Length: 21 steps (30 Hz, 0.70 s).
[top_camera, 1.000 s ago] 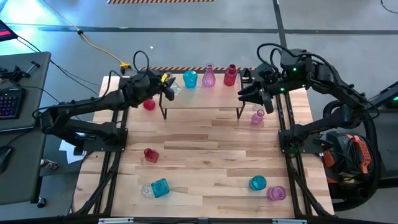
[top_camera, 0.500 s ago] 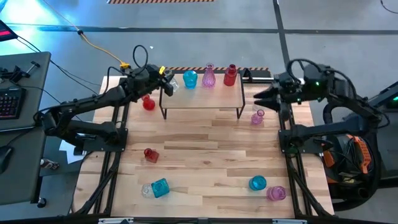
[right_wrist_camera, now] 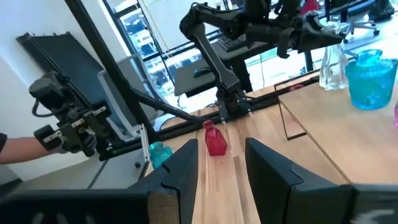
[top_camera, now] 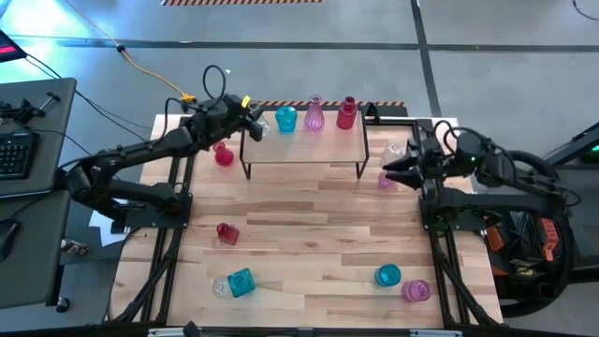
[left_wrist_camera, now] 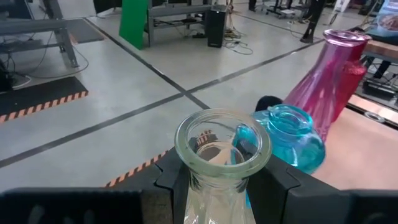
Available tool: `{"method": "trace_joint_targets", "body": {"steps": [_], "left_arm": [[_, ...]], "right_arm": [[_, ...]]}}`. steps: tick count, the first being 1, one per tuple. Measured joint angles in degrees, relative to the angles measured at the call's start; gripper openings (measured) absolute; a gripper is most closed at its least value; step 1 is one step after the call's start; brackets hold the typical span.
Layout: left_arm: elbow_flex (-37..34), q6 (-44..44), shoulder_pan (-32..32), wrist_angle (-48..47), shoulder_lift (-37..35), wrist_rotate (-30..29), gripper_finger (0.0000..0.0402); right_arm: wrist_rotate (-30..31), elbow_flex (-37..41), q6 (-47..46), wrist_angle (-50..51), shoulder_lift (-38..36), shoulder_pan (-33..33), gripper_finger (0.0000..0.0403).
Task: Sort vases onto shelf
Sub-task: Put the bottom right transparent flower vase on the shelf
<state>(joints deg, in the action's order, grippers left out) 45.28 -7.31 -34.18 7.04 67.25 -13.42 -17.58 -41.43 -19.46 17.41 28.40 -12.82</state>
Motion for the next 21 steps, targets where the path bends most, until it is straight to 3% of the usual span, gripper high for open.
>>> {"method": "trace_joint_targets", "body": {"steps": [12, 21], "left_arm": [[0.24, 0.11, -0.76, 1.18, 2.77, -0.82, 0.0113], [0.24, 0.11, -0.80, 0.93, 2.77, -1.13, 0.0113]], "right_arm": [[-3.02, 17.52, -3.00, -14.73, -8.48, 0.02, 0.0114], [-2.99, 22.56, -1.29, -15.47, -9.83, 0.07, 0.0114]]}}
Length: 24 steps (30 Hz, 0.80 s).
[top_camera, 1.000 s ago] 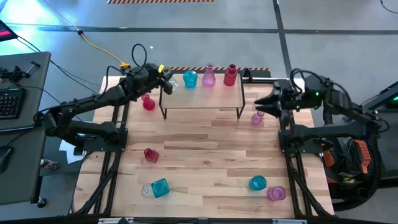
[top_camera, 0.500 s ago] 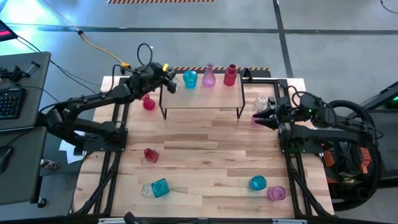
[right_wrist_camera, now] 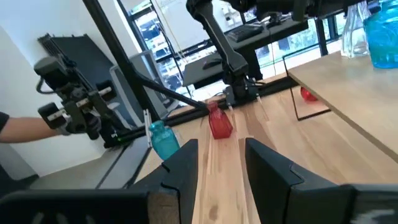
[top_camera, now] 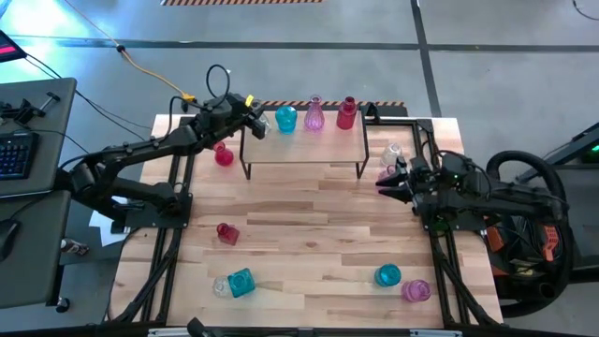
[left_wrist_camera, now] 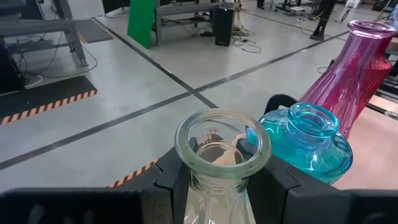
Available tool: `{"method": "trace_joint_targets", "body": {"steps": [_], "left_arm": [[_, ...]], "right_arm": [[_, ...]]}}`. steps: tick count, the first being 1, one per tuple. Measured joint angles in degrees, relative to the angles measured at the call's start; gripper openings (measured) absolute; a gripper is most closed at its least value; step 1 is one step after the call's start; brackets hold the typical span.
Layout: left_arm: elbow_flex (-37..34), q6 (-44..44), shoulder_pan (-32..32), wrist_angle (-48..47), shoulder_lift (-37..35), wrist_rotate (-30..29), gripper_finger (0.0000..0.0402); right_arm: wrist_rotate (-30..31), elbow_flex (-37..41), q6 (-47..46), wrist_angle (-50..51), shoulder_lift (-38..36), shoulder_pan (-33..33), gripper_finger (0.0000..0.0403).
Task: Sort vases onto shelf
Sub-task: Put the bottom right transparent flower vase on the shelf
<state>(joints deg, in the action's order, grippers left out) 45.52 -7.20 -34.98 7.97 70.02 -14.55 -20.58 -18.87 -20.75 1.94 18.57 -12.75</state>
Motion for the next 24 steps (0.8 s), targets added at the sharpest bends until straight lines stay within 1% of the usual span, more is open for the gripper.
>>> {"method": "trace_joint_targets", "body": {"steps": [3, 8, 11, 19, 24], "left_arm": [[-0.02, 0.00, 0.00, -0.04, 0.00, 0.00, 0.0113], [-0.02, 0.00, 0.02, -0.09, 0.02, 0.00, 0.0113], [-0.04, 0.00, 0.02, -0.09, 0.04, 0.00, 0.0113], [-0.28, 0.06, 0.02, 1.56, 0.16, 0.00, 0.0113], [-0.37, 2.27, 0.02, 1.87, 0.22, 0.07, 0.0113]], "right_arm": [[0.83, 0.63, -0.69, -0.02, 0.02, 0.00, 0.0114], [0.89, 0.76, -8.75, 1.93, 0.07, 0.00, 0.0114], [0.89, 0.76, -11.78, 2.69, 0.08, 0.00, 0.0114], [0.90, 0.76, -12.32, 3.06, 0.09, 0.00, 0.0114], [0.90, 0.76, -12.26, 3.06, 0.09, 0.00, 0.0114]]}}
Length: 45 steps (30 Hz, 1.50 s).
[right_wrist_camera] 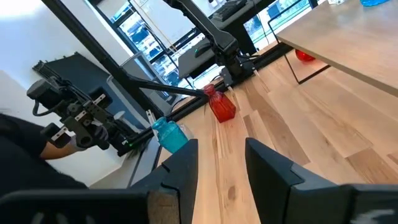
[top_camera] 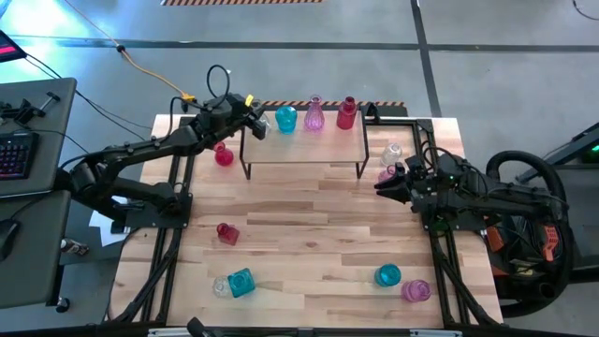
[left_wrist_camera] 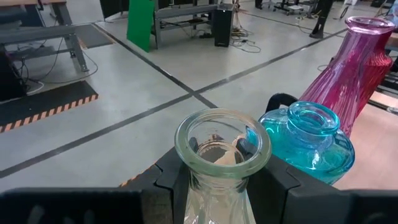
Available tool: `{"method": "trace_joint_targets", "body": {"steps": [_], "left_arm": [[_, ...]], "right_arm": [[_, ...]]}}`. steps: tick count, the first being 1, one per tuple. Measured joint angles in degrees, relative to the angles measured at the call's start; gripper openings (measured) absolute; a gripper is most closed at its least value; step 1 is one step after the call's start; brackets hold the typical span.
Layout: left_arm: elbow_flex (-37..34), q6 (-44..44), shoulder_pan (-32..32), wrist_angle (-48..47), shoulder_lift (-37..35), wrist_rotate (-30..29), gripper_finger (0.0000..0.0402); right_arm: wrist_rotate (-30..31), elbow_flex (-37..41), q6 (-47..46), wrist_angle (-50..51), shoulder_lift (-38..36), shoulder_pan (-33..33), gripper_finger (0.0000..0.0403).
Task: Sort vases onto shelf
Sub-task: Put the bottom right transparent flower vase on the shelf
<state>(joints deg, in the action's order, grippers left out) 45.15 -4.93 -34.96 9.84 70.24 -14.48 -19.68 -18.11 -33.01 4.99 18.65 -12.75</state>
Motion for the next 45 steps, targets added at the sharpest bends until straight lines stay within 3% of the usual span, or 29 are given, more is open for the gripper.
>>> {"method": "trace_joint_targets", "body": {"steps": [15, 25, 45], "left_arm": [[0.22, 3.51, 0.02, -1.21, -0.12, 1.01, 0.0113], [0.22, 1.31, -1.73, -1.41, -0.13, 2.91, 0.0115], [0.15, -0.29, -3.43, -0.45, -0.10, 6.47, 0.0194]], "right_arm": [[0.00, 0.00, -0.02, 0.00, 0.00, 0.00, 0.0114], [0.00, 0.00, -0.02, 0.00, 0.00, 0.00, 0.0114], [0.00, 0.00, -0.02, -0.02, 0.02, 0.00, 0.0114]]}}
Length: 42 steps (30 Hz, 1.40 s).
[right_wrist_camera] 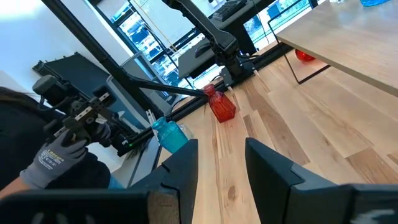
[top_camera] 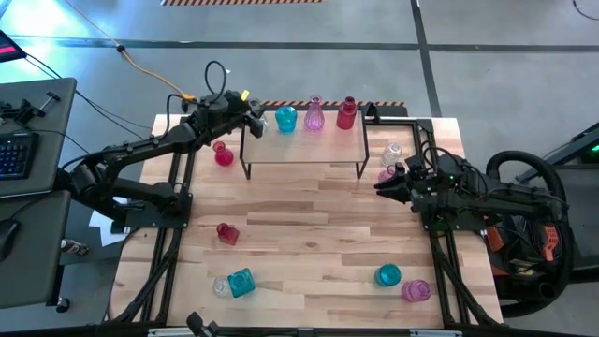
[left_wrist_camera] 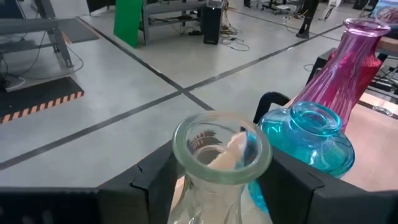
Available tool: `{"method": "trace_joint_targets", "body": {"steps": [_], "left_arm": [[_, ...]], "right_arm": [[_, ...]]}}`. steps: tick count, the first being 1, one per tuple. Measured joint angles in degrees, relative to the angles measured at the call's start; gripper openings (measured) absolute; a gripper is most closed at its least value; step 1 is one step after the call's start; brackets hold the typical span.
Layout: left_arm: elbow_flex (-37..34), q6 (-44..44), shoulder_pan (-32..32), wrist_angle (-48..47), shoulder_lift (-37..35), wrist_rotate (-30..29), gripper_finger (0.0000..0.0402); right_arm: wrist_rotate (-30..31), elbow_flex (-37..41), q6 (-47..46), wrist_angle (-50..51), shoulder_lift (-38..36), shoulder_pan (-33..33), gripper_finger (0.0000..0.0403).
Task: Sort vases onto shelf
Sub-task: Put the bottom right transparent flower vase on the shelf, then adjust the blue flower vase on the shelf
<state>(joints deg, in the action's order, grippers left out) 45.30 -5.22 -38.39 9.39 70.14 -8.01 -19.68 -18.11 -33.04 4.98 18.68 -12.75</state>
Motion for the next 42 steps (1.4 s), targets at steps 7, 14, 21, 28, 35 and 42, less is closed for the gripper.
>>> {"method": "trace_joint_targets", "body": {"steps": [7, 14, 21, 28, 35, 42], "left_arm": [[0.87, 0.87, 0.17, 0.91, -0.03, 1.54, 0.0200], [4.22, 4.12, 0.17, 0.87, -0.03, 2.45, 0.0200], [6.66, 5.45, 0.19, 0.65, -0.80, 3.37, 0.0200], [7.50, 6.09, 5.03, -0.54, -3.44, 8.17, 0.0200], [7.45, 11.34, 11.54, -5.94, -3.13, 6.52, 0.0200], [7.37, 12.59, 16.08, -8.66, -0.65, 3.50, 0.0200]], "right_arm": [[0.00, 0.00, 0.00, 0.02, 0.00, 0.00, 0.0114], [0.01, 0.00, 0.00, 0.00, 0.00, 0.00, 0.0114], [0.01, 0.00, 0.00, 0.00, 0.00, 0.00, 0.0114], [0.00, 0.00, 0.00, 0.00, 0.00, 0.00, 0.0114], [0.02, 0.00, 0.00, 0.00, 0.00, 0.00, 0.0114], [0.02, 0.00, 0.00, 0.00, -0.01, 0.00, 0.0114]]}}
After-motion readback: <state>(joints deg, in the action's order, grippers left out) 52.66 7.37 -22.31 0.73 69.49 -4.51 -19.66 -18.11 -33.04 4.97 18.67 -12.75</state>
